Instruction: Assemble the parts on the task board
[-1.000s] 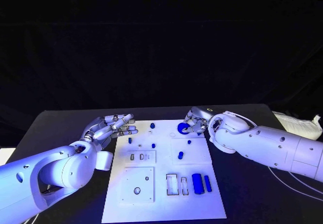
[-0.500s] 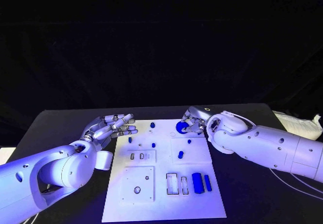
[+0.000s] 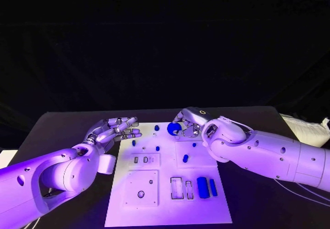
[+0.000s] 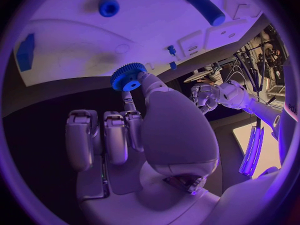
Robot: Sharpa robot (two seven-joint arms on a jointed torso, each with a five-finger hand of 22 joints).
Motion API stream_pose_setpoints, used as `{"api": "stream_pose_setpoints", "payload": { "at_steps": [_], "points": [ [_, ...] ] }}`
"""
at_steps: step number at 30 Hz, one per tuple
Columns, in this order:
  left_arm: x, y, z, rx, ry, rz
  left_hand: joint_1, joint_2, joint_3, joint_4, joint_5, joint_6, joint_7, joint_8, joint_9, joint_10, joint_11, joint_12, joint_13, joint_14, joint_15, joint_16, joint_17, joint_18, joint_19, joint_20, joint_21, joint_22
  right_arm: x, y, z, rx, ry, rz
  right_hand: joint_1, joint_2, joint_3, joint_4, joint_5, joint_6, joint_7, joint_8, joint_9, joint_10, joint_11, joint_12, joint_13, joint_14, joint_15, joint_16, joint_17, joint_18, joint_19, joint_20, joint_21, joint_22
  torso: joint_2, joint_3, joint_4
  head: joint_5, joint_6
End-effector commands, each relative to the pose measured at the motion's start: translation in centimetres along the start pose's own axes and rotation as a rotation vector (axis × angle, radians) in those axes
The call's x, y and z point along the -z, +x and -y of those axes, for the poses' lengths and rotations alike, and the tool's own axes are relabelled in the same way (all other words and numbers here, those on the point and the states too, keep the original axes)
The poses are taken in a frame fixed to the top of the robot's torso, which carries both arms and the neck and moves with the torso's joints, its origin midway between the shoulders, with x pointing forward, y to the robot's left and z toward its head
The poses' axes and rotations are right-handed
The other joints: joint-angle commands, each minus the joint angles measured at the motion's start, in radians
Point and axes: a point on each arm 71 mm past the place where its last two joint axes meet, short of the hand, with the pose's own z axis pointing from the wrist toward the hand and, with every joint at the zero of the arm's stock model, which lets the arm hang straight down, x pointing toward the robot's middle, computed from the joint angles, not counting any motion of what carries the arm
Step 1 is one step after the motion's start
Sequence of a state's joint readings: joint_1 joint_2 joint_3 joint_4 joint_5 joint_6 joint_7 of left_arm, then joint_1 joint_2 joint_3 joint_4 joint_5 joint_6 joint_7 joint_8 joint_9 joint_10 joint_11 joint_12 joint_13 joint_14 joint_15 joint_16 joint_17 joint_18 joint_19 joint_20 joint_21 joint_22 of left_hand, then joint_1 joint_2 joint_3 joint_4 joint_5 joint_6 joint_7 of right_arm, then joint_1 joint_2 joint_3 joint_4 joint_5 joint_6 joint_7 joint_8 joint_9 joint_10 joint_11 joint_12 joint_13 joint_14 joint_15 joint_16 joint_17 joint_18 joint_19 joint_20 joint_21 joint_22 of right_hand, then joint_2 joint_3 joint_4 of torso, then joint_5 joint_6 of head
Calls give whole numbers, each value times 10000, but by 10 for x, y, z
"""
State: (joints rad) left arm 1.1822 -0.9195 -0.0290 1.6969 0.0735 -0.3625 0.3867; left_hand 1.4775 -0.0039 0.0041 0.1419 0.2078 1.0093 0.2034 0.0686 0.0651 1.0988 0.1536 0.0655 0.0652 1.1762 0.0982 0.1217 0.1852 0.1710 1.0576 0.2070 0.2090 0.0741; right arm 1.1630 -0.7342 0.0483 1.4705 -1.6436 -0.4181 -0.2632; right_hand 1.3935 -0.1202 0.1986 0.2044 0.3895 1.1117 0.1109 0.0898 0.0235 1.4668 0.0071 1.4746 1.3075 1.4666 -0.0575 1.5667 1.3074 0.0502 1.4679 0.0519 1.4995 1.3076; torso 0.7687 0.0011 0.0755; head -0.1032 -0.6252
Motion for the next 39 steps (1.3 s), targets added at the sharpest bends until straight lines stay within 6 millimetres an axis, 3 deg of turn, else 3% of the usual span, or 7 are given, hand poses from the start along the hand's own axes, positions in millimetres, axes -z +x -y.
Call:
{"api": "stream_pose_setpoints", "payload": {
  "at_steps": [1,8,13,25,39],
  "points": [
    [0,3,1,80,33,-289,71,28,56,-22,-28,-40,49,-51,-10,-70,2,-32,-14,39,29,-53,12,122,57,8,-42,-15,-2,-1,-10,285,-376,369,-56,9,119,-5,-157,697,-275,60,623,736,-56,25,2070,1041,-56,41,2634,-160,270,-63,55,1035,5,-8,-13,46,-14],
    [1,3,1,84,27,-299,88,29,74,-36,-27,-43,49,-50,-10,-75,3,-32,-15,40,28,-59,16,122,59,7,-44,-16,-13,8,-26,269,-553,26,-129,-9,245,-46,-443,707,-268,17,626,734,-51,2,2065,1041,-55,41,2634,-163,276,-65,57,1048,4,-22,-13,87,-45],
    [1,4,1,85,34,-304,100,26,89,-48,-27,-50,52,-52,-11,-84,5,-34,-16,39,28,-67,19,121,59,6,-47,-17,-20,14,-33,341,-601,-188,-159,-10,300,-73,-587,704,-262,-7,625,723,-45,-35,2047,1041,-51,41,2634,-163,274,-64,55,1046,13,2,-13,141,-51],
    [2,5,2,82,66,-308,100,26,89,-48,-27,-50,52,-52,-11,-84,5,-34,-16,39,28,-67,19,121,59,6,-47,-17,-32,27,-42,490,-573,-538,-241,-36,350,-99,-787,682,-242,-51,621,714,-29,-68,2034,1041,-40,41,2634,-163,273,-56,52,1046,18,13,-14,272,-101],
    [2,4,3,72,80,-294,100,26,89,-48,-27,-50,52,-52,-11,-84,5,-34,-16,39,28,-67,19,121,59,6,-47,-17,-38,35,-50,549,-629,-712,-411,-116,366,-95,-1065,558,-176,-161,590,676,26,-181,1979,1041,2,41,2634,-165,274,-27,51,1052,14,17,-34,324,-175]
  ]
}}
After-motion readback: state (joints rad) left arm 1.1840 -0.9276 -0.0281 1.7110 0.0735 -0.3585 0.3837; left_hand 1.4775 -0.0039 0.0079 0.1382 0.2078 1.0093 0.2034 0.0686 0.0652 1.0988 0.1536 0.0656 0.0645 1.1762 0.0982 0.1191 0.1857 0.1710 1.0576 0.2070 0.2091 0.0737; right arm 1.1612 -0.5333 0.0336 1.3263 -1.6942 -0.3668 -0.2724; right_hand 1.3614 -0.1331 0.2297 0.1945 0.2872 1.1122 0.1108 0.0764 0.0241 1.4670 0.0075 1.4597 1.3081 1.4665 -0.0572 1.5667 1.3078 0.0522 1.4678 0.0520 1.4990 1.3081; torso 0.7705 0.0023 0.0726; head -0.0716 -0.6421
